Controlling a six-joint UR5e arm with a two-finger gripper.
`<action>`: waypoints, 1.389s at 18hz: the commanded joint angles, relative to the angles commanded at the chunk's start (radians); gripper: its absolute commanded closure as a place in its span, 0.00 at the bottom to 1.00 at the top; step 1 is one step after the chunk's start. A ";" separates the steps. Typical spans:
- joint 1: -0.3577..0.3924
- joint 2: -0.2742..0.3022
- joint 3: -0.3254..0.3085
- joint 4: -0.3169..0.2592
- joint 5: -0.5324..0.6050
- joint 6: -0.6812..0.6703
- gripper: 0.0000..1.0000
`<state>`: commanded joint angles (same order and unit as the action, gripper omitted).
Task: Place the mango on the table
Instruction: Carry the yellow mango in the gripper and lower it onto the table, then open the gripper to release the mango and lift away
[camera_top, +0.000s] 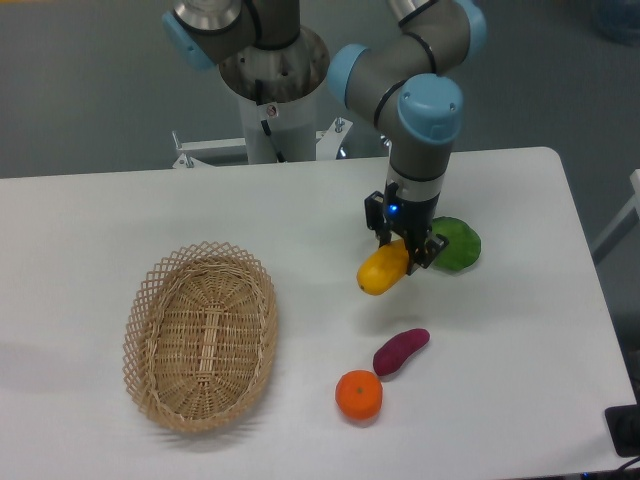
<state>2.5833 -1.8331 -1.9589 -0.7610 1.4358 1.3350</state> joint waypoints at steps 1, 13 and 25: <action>-0.009 -0.006 0.000 0.005 0.000 -0.037 0.44; -0.065 -0.064 0.008 0.008 0.000 -0.120 0.25; -0.054 -0.045 0.095 0.003 0.000 -0.131 0.00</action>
<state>2.5295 -1.8776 -1.8640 -0.7578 1.4358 1.2042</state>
